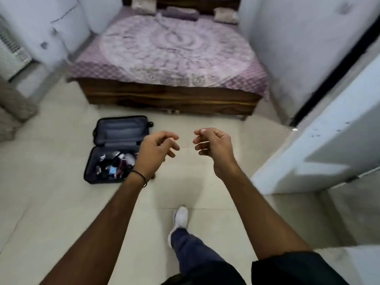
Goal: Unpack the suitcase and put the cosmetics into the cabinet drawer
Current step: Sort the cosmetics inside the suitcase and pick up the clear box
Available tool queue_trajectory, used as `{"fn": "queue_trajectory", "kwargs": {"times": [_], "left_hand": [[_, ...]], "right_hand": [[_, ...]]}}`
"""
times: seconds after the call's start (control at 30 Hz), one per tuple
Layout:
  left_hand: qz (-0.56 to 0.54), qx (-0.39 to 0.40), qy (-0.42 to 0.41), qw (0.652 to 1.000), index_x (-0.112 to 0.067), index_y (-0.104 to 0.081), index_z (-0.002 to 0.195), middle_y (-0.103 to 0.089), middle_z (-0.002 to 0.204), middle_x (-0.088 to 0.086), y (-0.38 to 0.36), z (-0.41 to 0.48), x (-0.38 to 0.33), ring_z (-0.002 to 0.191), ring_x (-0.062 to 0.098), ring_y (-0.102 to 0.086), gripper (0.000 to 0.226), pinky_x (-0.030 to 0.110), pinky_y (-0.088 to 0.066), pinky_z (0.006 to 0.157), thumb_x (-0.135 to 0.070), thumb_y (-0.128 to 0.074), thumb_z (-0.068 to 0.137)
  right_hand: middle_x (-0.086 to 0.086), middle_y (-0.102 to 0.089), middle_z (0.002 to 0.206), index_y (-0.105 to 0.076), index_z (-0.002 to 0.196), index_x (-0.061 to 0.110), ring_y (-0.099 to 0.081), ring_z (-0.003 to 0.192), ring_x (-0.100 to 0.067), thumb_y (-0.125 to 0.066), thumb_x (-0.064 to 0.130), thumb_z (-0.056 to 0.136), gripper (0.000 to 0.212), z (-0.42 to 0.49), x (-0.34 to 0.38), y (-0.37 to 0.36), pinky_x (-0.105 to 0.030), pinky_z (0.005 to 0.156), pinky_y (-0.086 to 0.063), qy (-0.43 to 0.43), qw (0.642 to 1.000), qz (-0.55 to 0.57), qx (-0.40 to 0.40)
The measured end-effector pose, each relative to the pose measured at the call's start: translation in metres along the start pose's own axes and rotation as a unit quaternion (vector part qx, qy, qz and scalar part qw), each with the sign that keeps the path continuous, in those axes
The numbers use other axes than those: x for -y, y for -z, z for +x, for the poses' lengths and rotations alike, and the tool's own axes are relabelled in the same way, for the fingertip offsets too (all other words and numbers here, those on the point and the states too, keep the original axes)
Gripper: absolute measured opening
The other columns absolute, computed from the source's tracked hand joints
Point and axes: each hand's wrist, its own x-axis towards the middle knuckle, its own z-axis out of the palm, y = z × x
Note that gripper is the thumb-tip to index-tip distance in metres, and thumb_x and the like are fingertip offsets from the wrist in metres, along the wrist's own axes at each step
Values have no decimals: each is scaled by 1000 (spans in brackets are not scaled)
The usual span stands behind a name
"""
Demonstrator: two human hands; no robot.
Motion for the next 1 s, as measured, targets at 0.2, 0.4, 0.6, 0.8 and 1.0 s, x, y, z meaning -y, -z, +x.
{"fn": "queue_trajectory", "kwargs": {"times": [0.2,0.4,0.6,0.8,1.0], "left_hand": [[-14,-79,83,993,0,-69,97,-71,78,15,101,109,67,60,16,-65,19,18,-47,52,1,-50,95],[0,-116,161,980,1,-69,101,-71,80,13,206,204,100,59,10,-63,19,16,-47,52,0,-50,96],[-11,-126,208,970,1,-69,102,-71,85,16,300,272,158,60,7,-63,19,14,-45,51,-1,-50,96],[-17,-47,242,969,0,-68,99,-71,83,17,368,343,234,59,9,-62,19,12,-43,52,2,-50,95],[1,29,266,964,0,-69,96,-71,82,13,400,396,301,60,8,-61,21,14,-46,58,2,-48,94]], "right_hand": [[-8,-66,73,-70,97,-1,-57,59,-18,-51,11,98,23,145,-23,-129,-26,55,-44,-66,996,3,60],[-8,-65,74,-68,99,0,-57,60,-16,-52,11,98,19,257,-25,-251,-25,55,-43,-120,987,-13,106],[-9,-65,76,-69,92,4,-57,61,-16,-53,11,98,18,325,-53,-353,-25,55,-45,-159,980,-35,116],[-9,-65,73,-70,93,3,-56,58,-16,-54,10,97,17,374,-100,-440,-25,54,-45,-201,977,-64,38],[-8,-65,72,-69,87,7,-56,58,-15,-54,10,96,18,407,-149,-486,-23,54,-45,-241,968,-63,-35]]}}
